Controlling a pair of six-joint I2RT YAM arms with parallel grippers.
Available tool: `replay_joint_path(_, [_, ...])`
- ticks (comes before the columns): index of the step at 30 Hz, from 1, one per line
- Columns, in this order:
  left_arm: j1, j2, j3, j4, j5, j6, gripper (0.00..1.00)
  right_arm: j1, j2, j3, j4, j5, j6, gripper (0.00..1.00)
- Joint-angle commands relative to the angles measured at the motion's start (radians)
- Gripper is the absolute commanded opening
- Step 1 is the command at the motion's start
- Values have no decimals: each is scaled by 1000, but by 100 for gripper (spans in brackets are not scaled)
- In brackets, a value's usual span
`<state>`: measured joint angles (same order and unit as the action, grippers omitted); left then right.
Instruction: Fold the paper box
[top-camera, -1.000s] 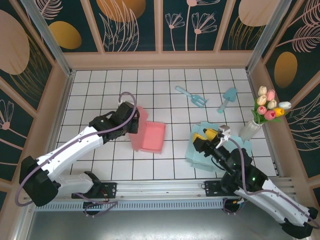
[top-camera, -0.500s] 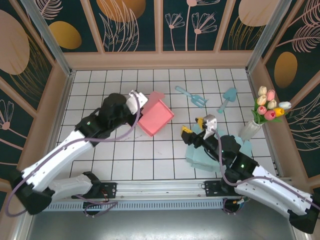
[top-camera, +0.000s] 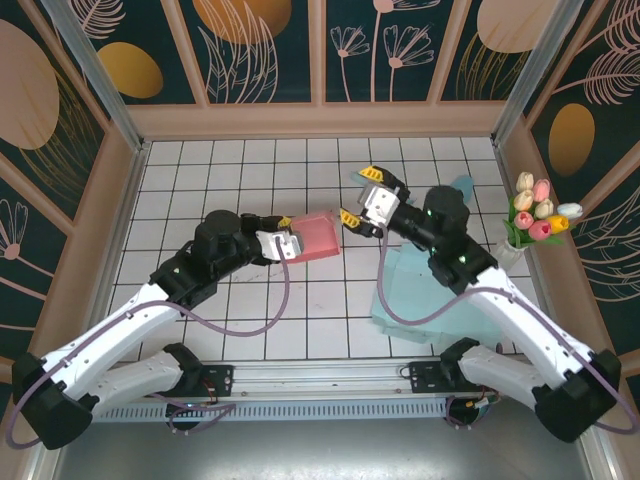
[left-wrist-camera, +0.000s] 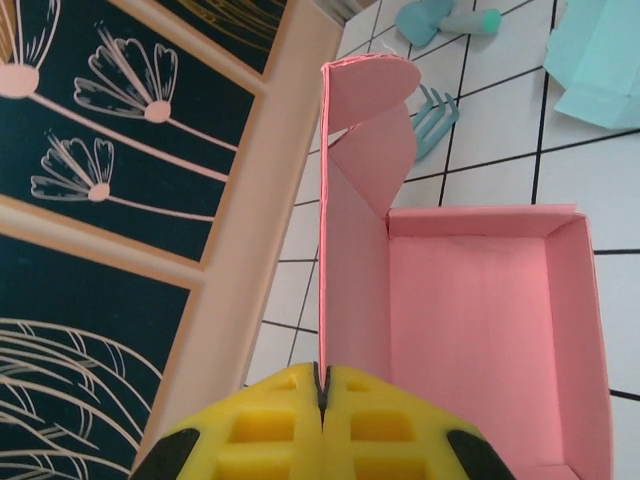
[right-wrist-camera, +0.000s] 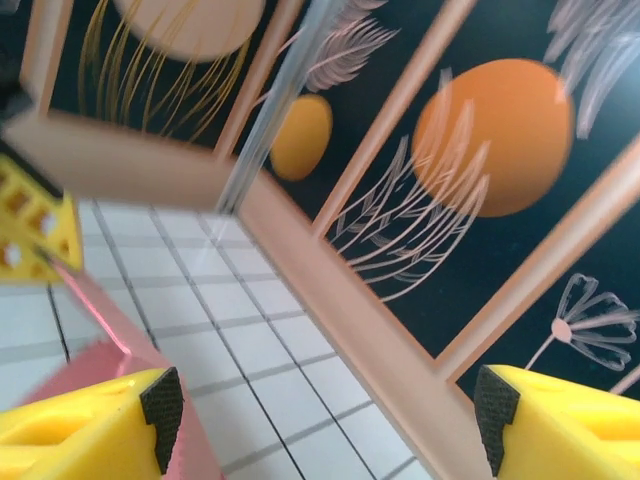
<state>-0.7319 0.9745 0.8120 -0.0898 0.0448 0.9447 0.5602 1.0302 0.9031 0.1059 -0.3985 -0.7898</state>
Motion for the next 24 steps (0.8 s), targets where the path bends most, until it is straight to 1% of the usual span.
replay_joint_path(1, [7,-43,-55,121,64,109,0,-88,65,84,-177,-218,-240,78])
replay_joint_path(4, [6,-68,-100,125,96,136,0,-115,146,117,-277,-205,-370,75])
replay_joint_path(6, [6,-78,-125,122,92,153,0,-119,199,131,-308,-183,-412,74])
replay_joint_path(8, [6,-86,-148,129,79,169,0,-120,243,127,-323,-180,-453,69])
replay_joint_path(10, [7,-89,-160,141,76,175,0,-120,277,124,-343,-190,-498,61])
replay_joint_path(14, [6,-89,-166,151,103,159,0,-117,306,105,-336,-212,-521,60])
replay_joint_path(19, [6,-82,-177,160,96,161,0,-113,295,79,-336,-233,-542,60])
replay_joint_path(24, [7,-74,-175,160,102,158,0,-95,276,29,-262,-241,-539,59])
